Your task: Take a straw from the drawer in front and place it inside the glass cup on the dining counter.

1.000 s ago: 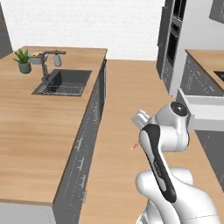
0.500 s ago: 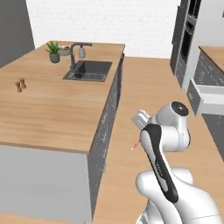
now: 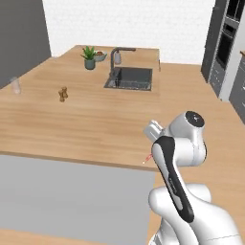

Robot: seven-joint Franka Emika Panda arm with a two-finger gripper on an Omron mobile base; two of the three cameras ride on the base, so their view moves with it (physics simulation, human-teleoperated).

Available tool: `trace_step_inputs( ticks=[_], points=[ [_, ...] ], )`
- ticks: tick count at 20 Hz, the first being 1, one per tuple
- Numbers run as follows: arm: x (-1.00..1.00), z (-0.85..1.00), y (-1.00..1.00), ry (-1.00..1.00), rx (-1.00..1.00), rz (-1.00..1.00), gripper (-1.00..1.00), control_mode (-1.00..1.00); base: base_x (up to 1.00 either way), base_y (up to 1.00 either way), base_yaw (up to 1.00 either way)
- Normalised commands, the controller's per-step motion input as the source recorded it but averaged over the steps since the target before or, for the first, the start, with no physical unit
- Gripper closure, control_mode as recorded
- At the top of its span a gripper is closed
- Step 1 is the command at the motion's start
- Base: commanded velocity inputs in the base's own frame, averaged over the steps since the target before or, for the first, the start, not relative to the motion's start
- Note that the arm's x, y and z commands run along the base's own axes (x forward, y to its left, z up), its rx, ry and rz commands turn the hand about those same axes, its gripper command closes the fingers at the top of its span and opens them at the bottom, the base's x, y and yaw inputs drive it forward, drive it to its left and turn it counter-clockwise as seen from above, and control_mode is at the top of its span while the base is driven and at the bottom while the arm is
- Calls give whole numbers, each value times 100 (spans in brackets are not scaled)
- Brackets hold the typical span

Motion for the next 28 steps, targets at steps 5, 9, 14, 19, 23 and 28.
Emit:
trace_step_inputs(
  ticks=[5,9,14,19,23,28],
  points=[
    [0,0,0,0,0,0,100,100,5,100,-7],
    [0,0,0,0,0,0,100,100,20,100,-21],
    [0,0,0,0,0,0,100,100,42,100,-29],
    [0,0,0,0,0,0,100,100,41,100,-31],
    [0,0,0,0,0,0,100,100,22,100,-25],
    [0,0,0,0,0,0,100,100,18,100,-23]
  ],
)
